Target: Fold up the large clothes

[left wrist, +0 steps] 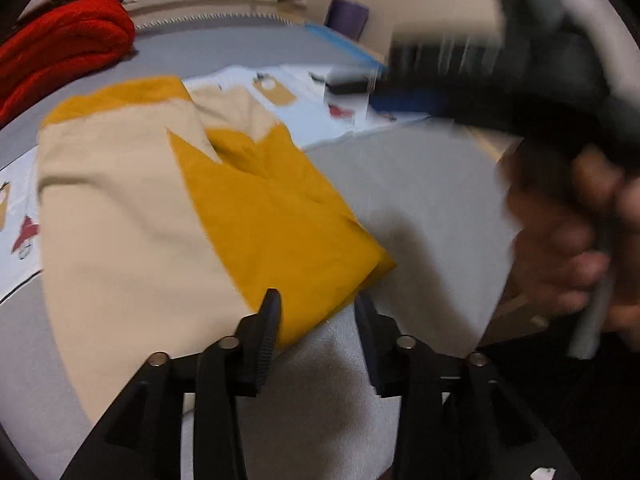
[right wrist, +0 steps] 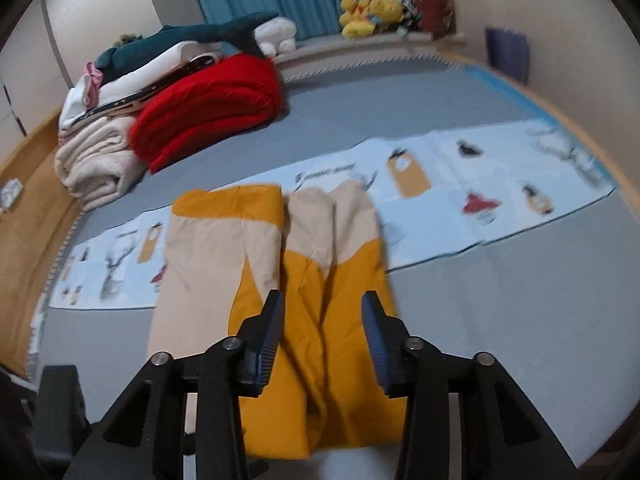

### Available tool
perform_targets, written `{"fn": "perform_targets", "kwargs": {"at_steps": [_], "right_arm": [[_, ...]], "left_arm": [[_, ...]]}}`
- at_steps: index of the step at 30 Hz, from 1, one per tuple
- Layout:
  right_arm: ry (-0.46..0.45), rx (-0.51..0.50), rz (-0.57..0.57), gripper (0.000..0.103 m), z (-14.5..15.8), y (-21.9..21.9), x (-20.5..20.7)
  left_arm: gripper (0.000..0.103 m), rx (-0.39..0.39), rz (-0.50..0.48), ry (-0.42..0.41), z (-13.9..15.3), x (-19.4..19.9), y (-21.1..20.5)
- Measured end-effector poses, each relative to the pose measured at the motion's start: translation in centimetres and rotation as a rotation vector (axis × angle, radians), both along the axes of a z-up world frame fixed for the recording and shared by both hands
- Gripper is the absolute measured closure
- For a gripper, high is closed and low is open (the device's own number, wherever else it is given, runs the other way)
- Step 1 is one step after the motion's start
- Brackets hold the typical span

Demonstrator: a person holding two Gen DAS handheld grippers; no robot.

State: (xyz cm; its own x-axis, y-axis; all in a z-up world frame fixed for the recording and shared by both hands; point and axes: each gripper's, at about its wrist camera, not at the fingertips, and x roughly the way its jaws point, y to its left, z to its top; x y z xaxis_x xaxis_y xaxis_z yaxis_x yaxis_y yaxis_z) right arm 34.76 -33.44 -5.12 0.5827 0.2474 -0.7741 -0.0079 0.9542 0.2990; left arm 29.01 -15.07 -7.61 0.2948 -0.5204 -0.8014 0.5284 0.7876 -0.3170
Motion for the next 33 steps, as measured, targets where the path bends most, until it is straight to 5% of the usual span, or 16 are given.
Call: {"fn": "perform_targets", "kwargs": {"at_steps": [4, 9, 14, 15, 16, 20, 24, 26, 33], "right_arm": [[0.097, 0.076, 0.061, 0.056, -2.3, 1.5, 0.8], [0.286, 0.024, 0.126, 0.055, -6.7, 5.2, 1.7], [0.388, -0.032, 0.091, 0.060, -9.4, 6.1, 1.8], [0.384, -0.018, 0.091, 0.069, -9.3, 6.2, 1.8], [0.376, -0.012, 0.098, 0.092, -9.2, 6.2, 1.7], [0.218, -0.009, 0.134, 0.098, -5.3, 6.4, 0.9], [-0.046, 0.009, 0.063, 0.098, 0.6, 3.5, -1.7], [-0.089, -0.033, 0.005, 0.098, 1.6, 1.8, -2.5], [0.120, -0.169, -0.121, 0.098, -3.0, -3.3, -1.8]], "left_arm": [[0.058, -0.093, 0.157, -0.005, 2.3, 0.4, 6.1], [0.058, -0.040, 0.411, 0.042, 1.3, 1.3, 13.4], [0.058, 0.045, 0.526, 0.124, -0.9, 2.6, 16.4], [0.058, 0.062, 0.533, 0.130, -1.3, 2.7, 16.4], [0.058, 0.071, 0.537, 0.133, -1.5, 2.5, 16.5], [0.058, 0.069, 0.542, 0.144, -1.8, 3.2, 16.0], [0.058, 0.043, 0.519, 0.128, -1.8, 3.9, 14.4], [0.058, 0.031, 0.506, 0.129, -1.9, 4.2, 13.4], [0.056, 0.023, 0.416, 0.177, -3.4, 4.5, 10.4]]}}
